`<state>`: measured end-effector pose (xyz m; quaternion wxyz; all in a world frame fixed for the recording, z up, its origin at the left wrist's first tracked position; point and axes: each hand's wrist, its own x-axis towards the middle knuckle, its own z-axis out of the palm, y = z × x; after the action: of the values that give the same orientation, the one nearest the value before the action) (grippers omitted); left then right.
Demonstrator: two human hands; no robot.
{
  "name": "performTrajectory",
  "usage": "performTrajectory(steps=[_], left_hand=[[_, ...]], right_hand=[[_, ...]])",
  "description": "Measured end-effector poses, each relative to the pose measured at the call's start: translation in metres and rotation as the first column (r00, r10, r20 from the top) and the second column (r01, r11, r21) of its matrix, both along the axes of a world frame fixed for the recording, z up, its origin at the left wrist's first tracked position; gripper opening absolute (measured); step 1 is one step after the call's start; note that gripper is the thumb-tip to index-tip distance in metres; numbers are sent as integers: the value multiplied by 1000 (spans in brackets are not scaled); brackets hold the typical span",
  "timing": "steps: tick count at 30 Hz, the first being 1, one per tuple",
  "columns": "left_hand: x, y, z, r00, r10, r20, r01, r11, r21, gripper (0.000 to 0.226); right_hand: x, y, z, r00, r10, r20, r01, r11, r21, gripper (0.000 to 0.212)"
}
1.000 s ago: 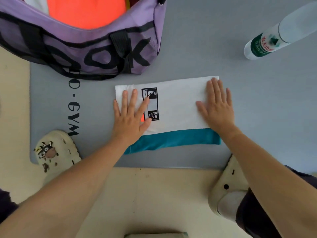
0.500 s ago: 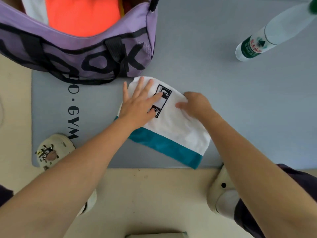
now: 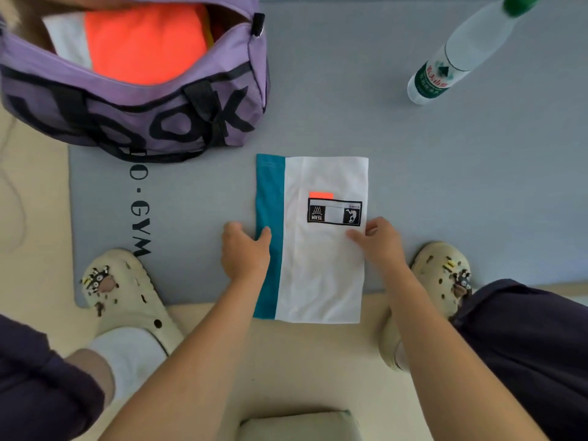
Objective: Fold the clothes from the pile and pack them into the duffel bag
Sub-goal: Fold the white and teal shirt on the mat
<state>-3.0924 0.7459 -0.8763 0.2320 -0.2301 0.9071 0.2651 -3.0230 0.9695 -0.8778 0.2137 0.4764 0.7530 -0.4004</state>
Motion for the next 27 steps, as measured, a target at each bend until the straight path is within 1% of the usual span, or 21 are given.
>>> performTrajectory(steps=[1, 3, 5, 7, 10, 13, 15, 17, 18, 20, 22, 24, 27], left_hand=[[5, -1, -1, 998, 35, 43, -35, 999, 16, 39], [10, 0, -2, 996, 33, 85, -36, 999, 37, 38], [9, 5, -2, 989, 38, 145, -52, 994, 91, 40], [8, 11, -2, 980, 35, 197, -61, 990, 125, 45], [6, 20, 0, 979, 16, 201, -29, 998, 60, 48], [8, 29, 2, 969, 0, 246, -6, 1000, 27, 58], [9, 34, 1, 965, -21, 261, 8, 999, 48, 49], [8, 37, 0, 969, -18, 248, -8, 994, 105, 35], [8, 37, -2, 972, -2, 233, -37, 987, 159, 30], [8, 33, -4, 977, 45, 210, -105, 953, 285, 22], [5, 25, -4, 972, 85, 221, -170, 900, 400, 15], [-1, 16, -6, 951, 83, 298, -227, 841, 491, 16], [-10, 7, -9, 895, 52, 444, -315, 777, 545, 29]], right_hand=[[-1, -1, 1, 1000, 14, 8, -14, 1000, -3, 27], [3, -3, 0, 996, 61, 59, -61, 998, -4, 24], [9, -6, 0, 994, 73, 82, -73, 997, -4, 31], [13, -9, -3, 996, 50, 77, -49, 999, -3, 37], [12, -10, -4, 998, 3, 70, -3, 1000, -9, 36], [11, -11, -4, 996, 14, 89, -14, 1000, 2, 36], [12, -12, -5, 996, 17, 88, -18, 1000, 10, 36], [12, -13, -5, 997, 26, 69, -28, 999, 24, 35], [13, -14, -5, 999, 25, 45, -27, 999, 31, 33], [13, -15, -5, 1000, -2, -30, 2, 1000, 28, 28], [13, -15, -5, 994, -59, -94, 58, 998, -8, 27], [12, -14, -3, 987, -97, -125, 91, 995, -50, 26], [9, -10, -1, 987, -92, -134, 80, 992, -93, 20]])
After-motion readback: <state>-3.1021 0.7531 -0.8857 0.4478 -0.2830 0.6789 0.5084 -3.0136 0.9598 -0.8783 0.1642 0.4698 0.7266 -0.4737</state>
